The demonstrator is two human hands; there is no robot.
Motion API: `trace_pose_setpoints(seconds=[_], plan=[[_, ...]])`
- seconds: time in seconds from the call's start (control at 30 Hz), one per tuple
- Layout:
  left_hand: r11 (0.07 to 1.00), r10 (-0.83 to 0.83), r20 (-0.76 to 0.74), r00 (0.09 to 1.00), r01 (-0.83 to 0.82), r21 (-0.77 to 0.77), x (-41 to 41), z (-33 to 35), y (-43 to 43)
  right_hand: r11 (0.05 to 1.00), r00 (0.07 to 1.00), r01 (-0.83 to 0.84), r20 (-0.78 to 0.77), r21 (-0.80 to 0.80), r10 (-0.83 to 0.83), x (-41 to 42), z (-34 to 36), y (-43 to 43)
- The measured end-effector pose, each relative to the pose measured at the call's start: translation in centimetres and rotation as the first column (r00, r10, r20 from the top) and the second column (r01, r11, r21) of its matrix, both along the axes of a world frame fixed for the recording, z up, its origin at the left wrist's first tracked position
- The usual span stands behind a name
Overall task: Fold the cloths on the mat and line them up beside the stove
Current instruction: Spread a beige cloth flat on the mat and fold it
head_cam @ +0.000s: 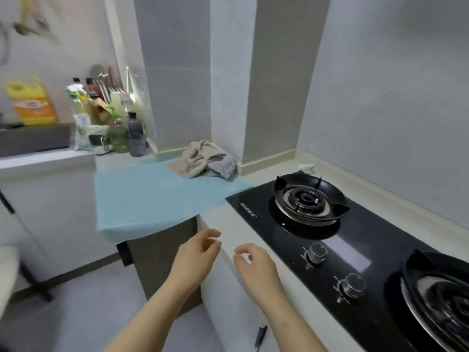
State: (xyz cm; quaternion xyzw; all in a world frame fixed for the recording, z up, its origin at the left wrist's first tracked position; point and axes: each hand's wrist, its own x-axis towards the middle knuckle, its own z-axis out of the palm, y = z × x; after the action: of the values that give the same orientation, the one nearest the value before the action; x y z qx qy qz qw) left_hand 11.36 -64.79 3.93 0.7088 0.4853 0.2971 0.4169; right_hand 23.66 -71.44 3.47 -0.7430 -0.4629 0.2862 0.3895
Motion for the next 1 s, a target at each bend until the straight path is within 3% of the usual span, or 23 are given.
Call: trace_pose_setpoints(seconds=[0.23,0.57,0.8,1.0], plan=[[0.997,0.081,-0.059,0.995,-0.082,-0.009,-7.7,-0.1,8.8,0.991,0.991,-0.134,-0.031,-0.017,0.133,-8.0,0.5,9.9],[0.975,0.176,-0.038,0.984,-0.179,-0.131,-10.0,-2.7,20.5,0.988,0.988,-0.132,-0.097,-0.084,0.123,-8.8,-2.5,23.2],[0.982,0.114,-0.106,0.988,-0.127,-0.136,-7.3,-2.3,34.1,0.999,0.991,-0.025,-0.135,-0.04,0.019,-6.0,-3.1,36.4],[0.998,0.017,-0.27,0.963,-0.033,-0.054,-5.5,-3.4,43.0,0.999,1.0,0.024,-0.011,-0.03,-0.024,-4.8,-4.4,44.9]])
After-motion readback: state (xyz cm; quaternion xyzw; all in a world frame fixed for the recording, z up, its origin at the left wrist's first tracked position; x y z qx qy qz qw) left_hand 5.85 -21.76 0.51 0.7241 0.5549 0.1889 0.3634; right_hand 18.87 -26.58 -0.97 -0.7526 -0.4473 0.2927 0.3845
